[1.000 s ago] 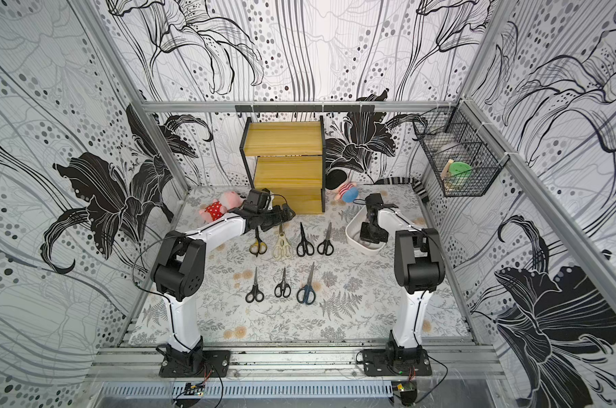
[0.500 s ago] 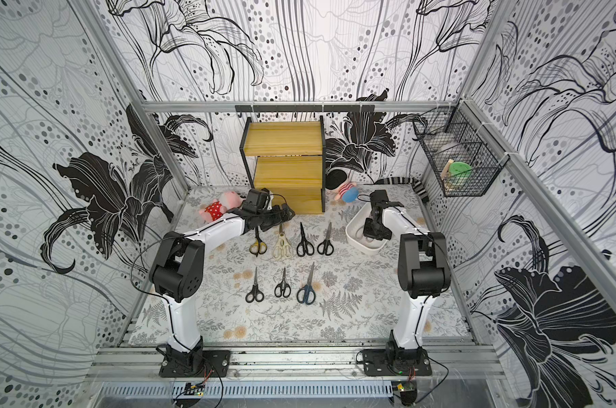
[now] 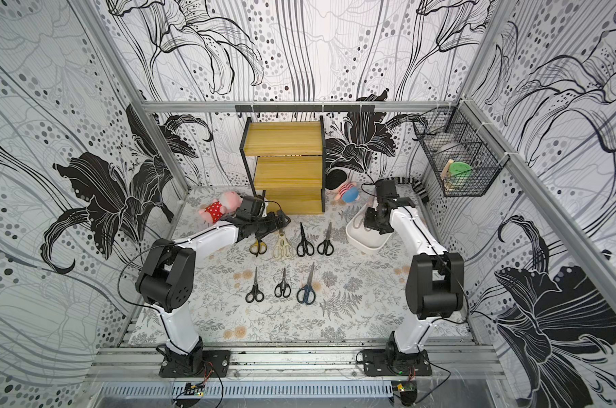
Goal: Take the scissors out of the storage box
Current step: Place the scissors at the center of the board.
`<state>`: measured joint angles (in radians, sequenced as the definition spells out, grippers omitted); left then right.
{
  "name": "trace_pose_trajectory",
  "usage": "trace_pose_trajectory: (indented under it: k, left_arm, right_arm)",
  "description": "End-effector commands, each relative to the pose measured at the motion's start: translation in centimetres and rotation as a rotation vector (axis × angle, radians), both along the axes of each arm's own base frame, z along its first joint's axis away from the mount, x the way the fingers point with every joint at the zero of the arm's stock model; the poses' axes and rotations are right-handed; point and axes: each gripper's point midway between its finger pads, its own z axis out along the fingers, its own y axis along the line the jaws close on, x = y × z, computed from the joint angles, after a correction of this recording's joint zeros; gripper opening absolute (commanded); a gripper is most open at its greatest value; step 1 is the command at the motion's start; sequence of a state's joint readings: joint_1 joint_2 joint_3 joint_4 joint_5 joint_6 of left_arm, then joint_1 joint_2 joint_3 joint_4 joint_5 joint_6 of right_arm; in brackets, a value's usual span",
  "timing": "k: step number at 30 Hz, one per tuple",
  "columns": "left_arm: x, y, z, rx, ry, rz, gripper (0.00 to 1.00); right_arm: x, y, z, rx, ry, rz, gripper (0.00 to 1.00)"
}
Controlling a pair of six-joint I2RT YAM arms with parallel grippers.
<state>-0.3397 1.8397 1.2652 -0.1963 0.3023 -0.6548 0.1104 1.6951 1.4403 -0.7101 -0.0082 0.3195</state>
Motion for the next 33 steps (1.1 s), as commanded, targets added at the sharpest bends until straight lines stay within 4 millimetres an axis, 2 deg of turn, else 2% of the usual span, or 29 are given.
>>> trace_pose_trajectory:
  k: [1,2,4,10,15,18,25,33]
  left_arm:
    - [-0.3,0.7,2.1,-0.024,-0.064,0.034,0.98]
    - [-0.7,0.8,2.1,-0.029,-0.065,0.038,0.98]
    - [-1.8,1.3,2.3,-0.038,-0.07,0.048,0.98]
    - [-4.9,2.7,2.1,-0.026,-0.066,0.063,0.98]
    - [-7.3,3.8,2.2,-0.019,-0.072,0.078,0.98]
    - [-8.5,4.5,2.2,-0.011,-0.075,0.09,0.98]
    - [-10.7,6.2,2.2,0.021,-0.084,0.13,0.98]
    - [-12.1,7.7,1.8,0.052,-0.084,0.18,0.98]
  right_arm:
    - [-3.1,4.7,-1.7,0.001,0.077,0.145,0.0]
    - [-4.0,5.6,-1.0,0.006,0.061,0.166,0.0]
    - [-6.2,7.5,-1.2,0.017,0.067,0.204,0.0]
    - [-13.1,9.6,-1.3,0.129,0.082,0.229,0.0]
    - [-19.2,11.0,-4.4,0.212,0.164,0.213,0.0]
    - [-21.7,11.8,-6.4,0.207,0.213,0.22,0.0]
    - [-24.1,12.9,-9.9,0.128,0.302,0.254,0.0]
    - [-24.6,12.7,-12.6,0.079,0.347,0.268,0.0]
